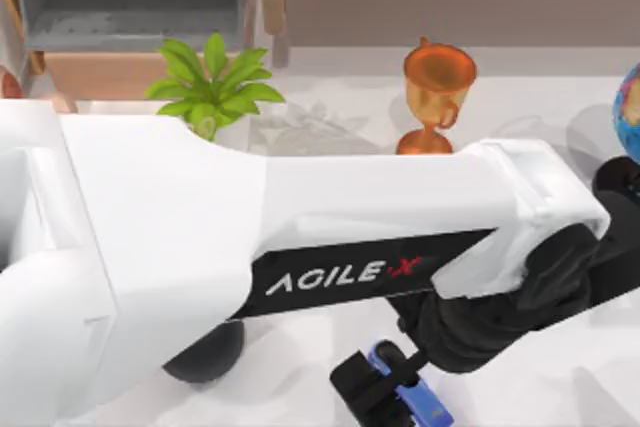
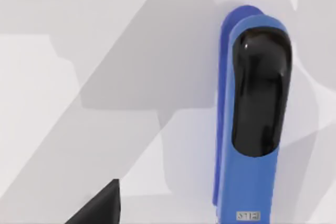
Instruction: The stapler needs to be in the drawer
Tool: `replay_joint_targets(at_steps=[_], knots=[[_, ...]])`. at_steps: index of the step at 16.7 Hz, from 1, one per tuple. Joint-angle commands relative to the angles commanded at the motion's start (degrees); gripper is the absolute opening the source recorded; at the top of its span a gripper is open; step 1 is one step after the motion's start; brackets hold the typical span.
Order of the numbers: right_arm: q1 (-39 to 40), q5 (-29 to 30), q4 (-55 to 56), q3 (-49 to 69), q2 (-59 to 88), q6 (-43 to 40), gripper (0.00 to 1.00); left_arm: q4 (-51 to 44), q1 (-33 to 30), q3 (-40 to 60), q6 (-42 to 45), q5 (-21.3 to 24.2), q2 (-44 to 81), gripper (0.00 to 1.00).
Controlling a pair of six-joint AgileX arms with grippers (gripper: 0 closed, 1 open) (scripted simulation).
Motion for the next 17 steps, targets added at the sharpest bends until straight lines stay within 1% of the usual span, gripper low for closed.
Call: replay_joint_targets(at_steps=[4,8,10,14,17], knots=[[0.00,0.00,0.00,0.00,0.00,0.00,1.00,2.41,0.47,-1.93,0.51,-0.02,0.64,1.00],[0.00,0.00,0.00,0.00,0.00,0.00,1.00,11.16,1.56,-7.38,1.65,-0.05,2.95,1.00],[0.00,0.00,0.00,0.00,0.00,0.00,1.00,13.91,1.96,-9.46,2.06,-0.05,3.89,1.00],[0.00,0.00,0.00,0.00,0.00,0.00,1.00,14.39,2.02,-9.86,2.12,-0.06,4.11,1.00],[0.00,0.00,0.00,0.00,0.00,0.00,1.00,14.39,2.02,-9.86,2.12,-0.06,4.11,0.77]])
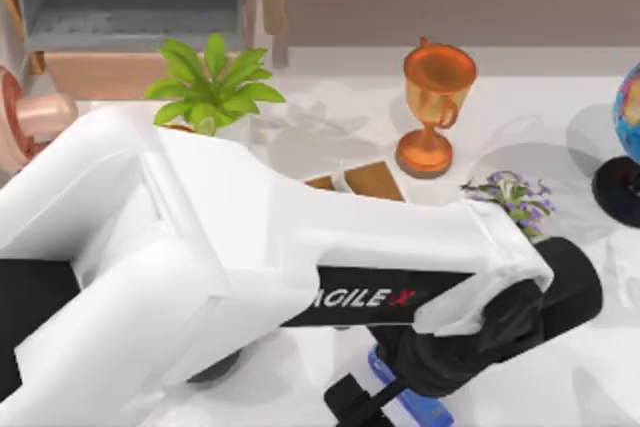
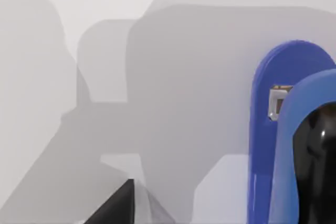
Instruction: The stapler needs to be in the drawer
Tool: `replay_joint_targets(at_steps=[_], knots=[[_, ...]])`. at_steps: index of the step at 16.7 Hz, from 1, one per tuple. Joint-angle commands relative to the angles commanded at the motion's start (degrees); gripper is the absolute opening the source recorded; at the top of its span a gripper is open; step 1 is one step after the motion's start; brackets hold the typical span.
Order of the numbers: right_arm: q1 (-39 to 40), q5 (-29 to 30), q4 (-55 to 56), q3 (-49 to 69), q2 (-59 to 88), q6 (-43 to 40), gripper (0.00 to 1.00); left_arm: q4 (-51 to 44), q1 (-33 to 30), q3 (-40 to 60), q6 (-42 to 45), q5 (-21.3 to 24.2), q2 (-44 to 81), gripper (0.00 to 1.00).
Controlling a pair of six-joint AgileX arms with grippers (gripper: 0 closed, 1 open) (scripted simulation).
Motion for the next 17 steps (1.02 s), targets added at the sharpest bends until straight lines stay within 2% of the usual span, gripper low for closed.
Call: replay_joint_targets(at_steps=[10,17], knots=[[0.00,0.00,0.00,0.00,0.00,0.00,1.00,0.00,0.00,0.00,0.00,0.00,0.00,0.02],[0.00,0.00,0.00,0.00,0.00,0.00,1.00,0.00,0.00,0.00,0.00,0.00,0.00,0.00]])
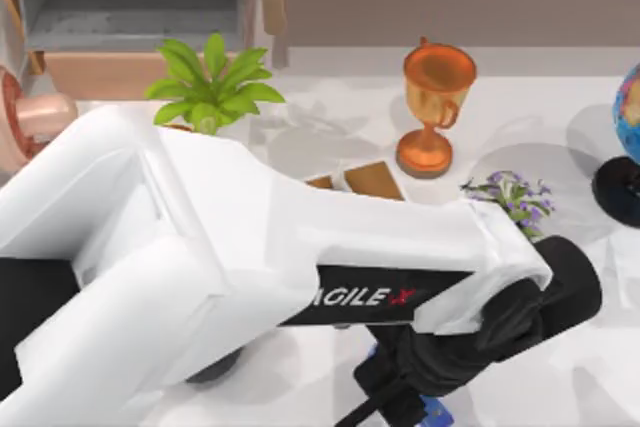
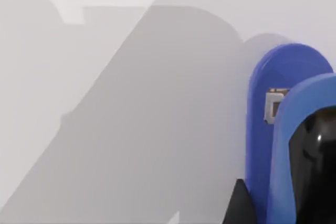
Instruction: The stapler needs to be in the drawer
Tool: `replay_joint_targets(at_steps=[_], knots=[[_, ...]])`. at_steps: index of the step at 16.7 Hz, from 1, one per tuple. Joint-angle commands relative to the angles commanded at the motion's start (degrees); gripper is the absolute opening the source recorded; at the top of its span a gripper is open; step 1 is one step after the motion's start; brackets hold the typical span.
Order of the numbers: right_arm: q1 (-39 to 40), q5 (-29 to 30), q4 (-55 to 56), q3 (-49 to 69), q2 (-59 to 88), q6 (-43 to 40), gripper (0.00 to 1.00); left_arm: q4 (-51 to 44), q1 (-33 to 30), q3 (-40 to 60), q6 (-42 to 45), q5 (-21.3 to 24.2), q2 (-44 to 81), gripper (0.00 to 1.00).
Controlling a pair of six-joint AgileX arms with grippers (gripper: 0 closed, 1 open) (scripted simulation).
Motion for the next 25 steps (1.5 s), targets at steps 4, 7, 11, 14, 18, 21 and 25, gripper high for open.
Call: replay_joint_targets(at_steps=[4,7,11,14,18,21,25], knots=[[0.00,0.00,0.00,0.00,0.00,0.00,1.00,-1.02,-0.19,0.86,0.04,0.05,-0.79,0.00],[0.00,0.00,0.00,0.00,0.00,0.00,1.00,-5.20,-0.21,2.83,0.00,0.04,-2.21,0.00],[0.00,0.00,0.00,0.00,0.00,0.00,1.00,-5.68,-0.18,3.18,0.08,0.05,-2.45,0.00],[0.00,0.00,0.00,0.00,0.00,0.00,1.00,-6.04,1.23,3.68,1.75,0.15,-3.06,0.00],[0.00,0.00,0.00,0.00,0.00,0.00,1.00,-7.43,9.36,7.02,11.57,0.85,-6.09,0.00],[0.00,0.00,0.00,0.00,0.00,0.00,1.00,-7.99,18.91,11.41,23.39,1.89,-8.94,0.00],[0.00,0.00,0.00,0.00,0.00,0.00,1.00,-8.14,34.54,18.20,42.81,3.83,-11.94,0.00]])
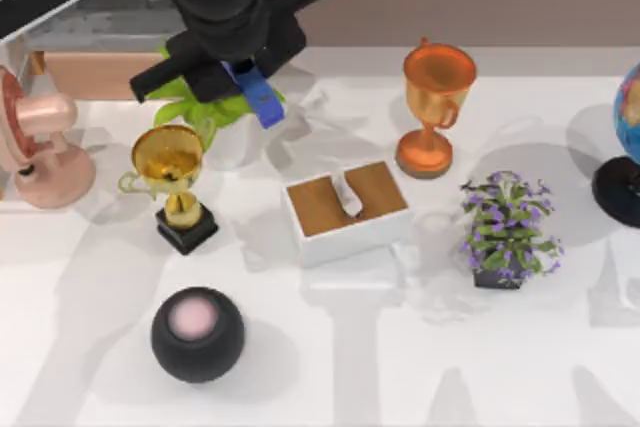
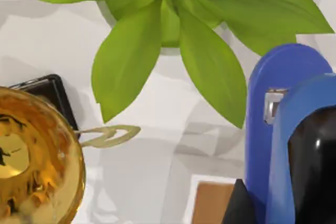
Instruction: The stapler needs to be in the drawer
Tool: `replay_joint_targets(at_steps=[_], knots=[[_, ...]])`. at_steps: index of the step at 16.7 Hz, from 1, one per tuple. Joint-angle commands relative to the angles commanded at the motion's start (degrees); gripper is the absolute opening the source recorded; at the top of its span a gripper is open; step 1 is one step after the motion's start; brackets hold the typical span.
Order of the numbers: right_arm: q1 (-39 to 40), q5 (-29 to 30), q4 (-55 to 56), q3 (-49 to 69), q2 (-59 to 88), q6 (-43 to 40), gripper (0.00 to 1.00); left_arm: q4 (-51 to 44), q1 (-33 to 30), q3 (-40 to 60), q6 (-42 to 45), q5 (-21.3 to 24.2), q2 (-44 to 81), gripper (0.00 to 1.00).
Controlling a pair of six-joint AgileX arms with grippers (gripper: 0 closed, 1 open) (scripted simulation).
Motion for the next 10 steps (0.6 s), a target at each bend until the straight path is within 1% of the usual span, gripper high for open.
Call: replay_joint_targets(at_steps=[6,10], knots=[[0.00,0.00,0.00,0.00,0.00,0.00,1.00,0.91,24.98,9.03,32.01,3.57,0.58,0.00],[0.00,0.00,0.00,0.00,0.00,0.00,1.00,2.33,38.68,12.69,51.87,6.44,5.96,0.00]])
